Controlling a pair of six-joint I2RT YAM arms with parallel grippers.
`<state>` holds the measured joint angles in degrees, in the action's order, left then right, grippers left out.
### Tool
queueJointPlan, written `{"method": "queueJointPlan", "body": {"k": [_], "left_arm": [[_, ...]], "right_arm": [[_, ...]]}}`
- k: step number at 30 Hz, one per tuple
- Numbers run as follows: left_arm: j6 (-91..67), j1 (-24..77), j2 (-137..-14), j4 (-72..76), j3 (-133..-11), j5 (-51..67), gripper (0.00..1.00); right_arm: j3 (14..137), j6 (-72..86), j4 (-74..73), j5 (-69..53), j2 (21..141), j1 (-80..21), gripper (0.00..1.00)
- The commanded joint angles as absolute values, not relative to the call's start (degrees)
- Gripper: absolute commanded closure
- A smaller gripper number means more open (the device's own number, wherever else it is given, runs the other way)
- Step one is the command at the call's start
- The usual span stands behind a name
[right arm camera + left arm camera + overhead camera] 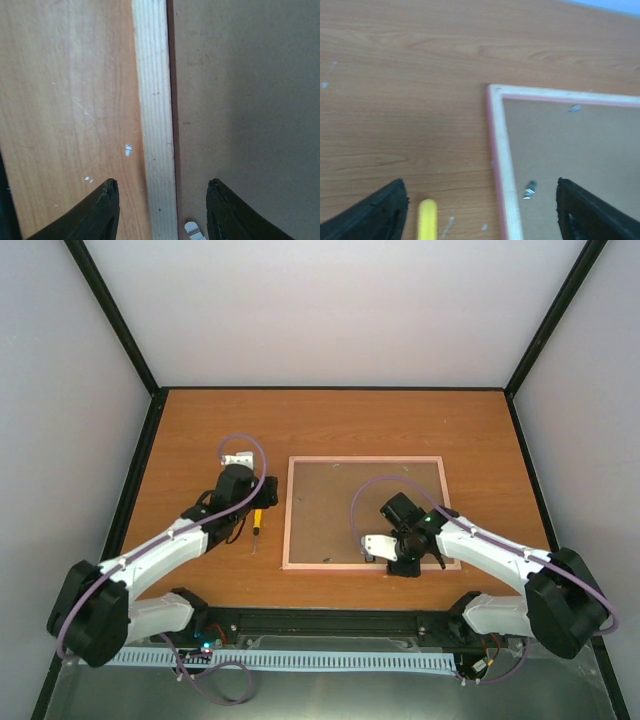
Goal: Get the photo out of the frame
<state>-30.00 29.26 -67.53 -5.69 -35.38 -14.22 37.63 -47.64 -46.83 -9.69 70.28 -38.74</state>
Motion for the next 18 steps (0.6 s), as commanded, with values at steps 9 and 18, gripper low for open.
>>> {"method": "queueJointPlan", "body": {"k": [9, 18], "left_arm": [[-22.78, 32.24, -54.12, 3.15, -29.88, -5.92, 0.34], [-18.83, 45.43, -55.04, -12.32, -39.87, -13.03, 0.34]], "right_arm": [[33.03, -47.55, -40.42, -4.75, 72.94, -39.67, 0.74], [31.07, -48.37, -38.58, -1.6, 73.46, -40.76, 0.83]]}}
